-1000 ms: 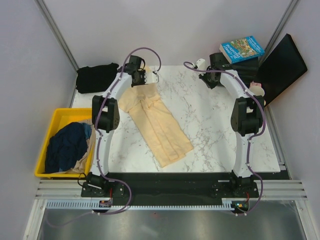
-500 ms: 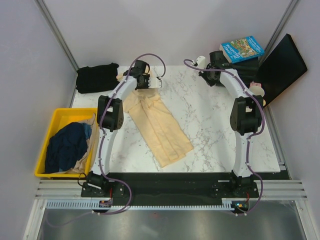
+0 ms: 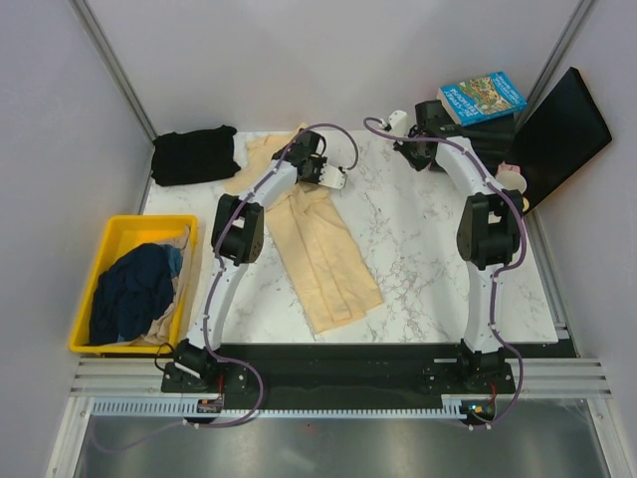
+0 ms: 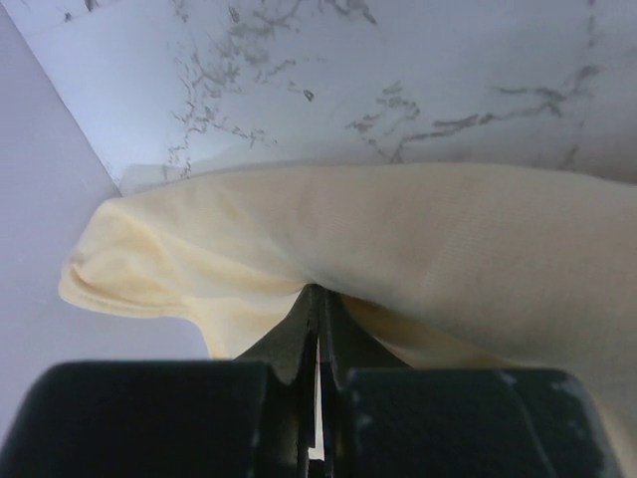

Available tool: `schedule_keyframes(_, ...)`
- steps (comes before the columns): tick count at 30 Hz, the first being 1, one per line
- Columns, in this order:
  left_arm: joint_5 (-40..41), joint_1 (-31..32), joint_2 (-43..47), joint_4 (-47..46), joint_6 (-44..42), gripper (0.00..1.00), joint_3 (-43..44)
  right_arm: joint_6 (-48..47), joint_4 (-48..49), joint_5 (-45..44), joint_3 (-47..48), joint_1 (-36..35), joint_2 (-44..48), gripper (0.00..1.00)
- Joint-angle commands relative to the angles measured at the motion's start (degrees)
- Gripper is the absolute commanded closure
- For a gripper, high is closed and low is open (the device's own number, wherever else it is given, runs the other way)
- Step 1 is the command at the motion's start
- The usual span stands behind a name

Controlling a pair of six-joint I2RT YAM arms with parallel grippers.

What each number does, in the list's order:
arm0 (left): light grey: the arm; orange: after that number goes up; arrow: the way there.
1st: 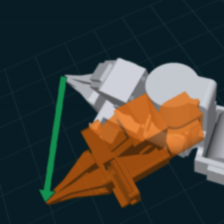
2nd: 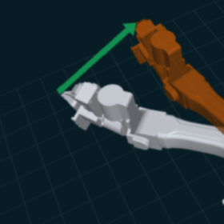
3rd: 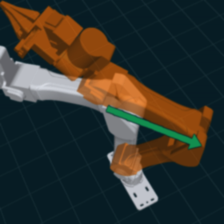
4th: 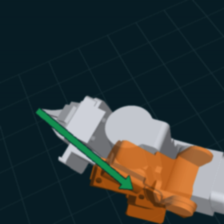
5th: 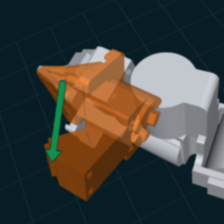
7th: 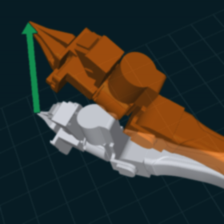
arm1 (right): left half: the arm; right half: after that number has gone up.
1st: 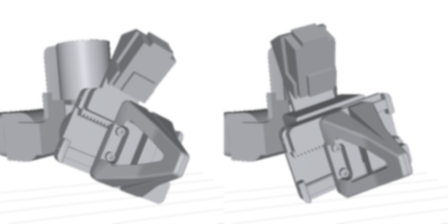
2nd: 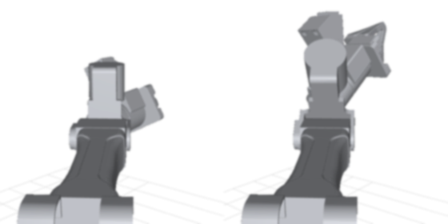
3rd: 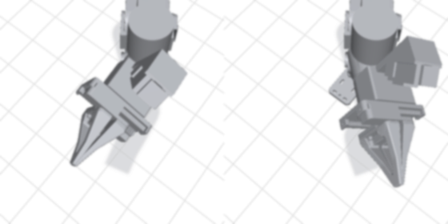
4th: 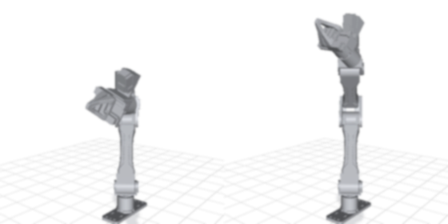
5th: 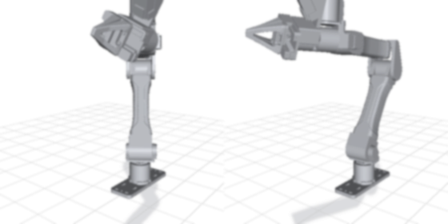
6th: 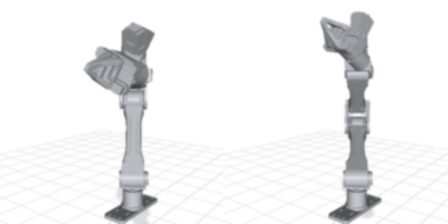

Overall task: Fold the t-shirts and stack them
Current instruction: Rotate the tshirt 100 degrees

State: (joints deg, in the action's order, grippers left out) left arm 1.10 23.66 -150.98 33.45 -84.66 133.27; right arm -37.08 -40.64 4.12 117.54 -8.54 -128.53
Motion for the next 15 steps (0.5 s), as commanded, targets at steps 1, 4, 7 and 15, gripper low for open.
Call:
schedule_keyframes(1,-5.1,1.7,-2.9,0.0,-3.3,0.98,1.4,0.6,2.1,0.4,-1.9,-0.3,4.3,0.81)
schedule_keyframes(4,-8.3,3.7,-2.7,-0.9,-3.2,0.98,2.7,1.0,2.4,0.2,-3.1,-0.3,5.3,0.80)
schedule_keyframes(7,-12.8,5.8,-2.0,-1.6,-3.0,0.98,2.9,1.6,2.8,-0.7,-3.8,-0.3,5.7,0.81)
schedule_keyframes(15,-21.1,9.6,0.1,-5.8,-4.2,0.98,-0.9,2.4,3.1,-3.8,-6.1,-0.2,7.4,0.82)
